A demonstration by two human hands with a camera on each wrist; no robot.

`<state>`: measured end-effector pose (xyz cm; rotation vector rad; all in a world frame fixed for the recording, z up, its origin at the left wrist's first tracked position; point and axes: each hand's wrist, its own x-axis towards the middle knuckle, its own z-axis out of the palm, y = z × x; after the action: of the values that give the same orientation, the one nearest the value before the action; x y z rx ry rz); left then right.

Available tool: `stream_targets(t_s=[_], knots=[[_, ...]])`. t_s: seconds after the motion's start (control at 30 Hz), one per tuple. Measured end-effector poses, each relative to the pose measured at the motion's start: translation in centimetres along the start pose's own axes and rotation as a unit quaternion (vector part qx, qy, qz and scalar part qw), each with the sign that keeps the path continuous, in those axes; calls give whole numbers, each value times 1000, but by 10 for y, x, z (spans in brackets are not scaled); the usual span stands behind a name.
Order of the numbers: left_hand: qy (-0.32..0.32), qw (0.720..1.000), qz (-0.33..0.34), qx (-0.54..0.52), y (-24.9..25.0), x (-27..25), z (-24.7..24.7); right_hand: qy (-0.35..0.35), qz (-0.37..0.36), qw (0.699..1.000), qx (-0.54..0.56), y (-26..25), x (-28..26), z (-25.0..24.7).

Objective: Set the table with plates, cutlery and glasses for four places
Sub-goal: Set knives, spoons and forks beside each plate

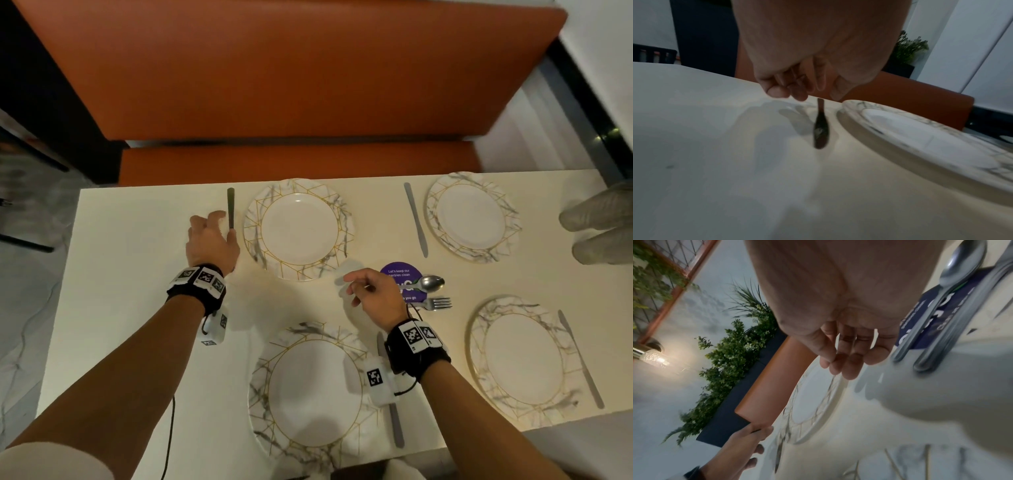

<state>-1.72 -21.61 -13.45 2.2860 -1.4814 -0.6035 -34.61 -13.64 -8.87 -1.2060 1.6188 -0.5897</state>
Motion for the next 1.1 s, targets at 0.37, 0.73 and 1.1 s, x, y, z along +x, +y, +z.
stream_targets(t_s=[0.37,0.73,1.1], knots=[[-60,971,214,-92,124,-100,66,119,2,989,-92,41,3,-96],[-169,958,229,20,216,-172,155,31,136,917,-374,76,30,-159],[-181,977,109,-23,251,-186,148,23,26,976,-213,56,45,-186]])
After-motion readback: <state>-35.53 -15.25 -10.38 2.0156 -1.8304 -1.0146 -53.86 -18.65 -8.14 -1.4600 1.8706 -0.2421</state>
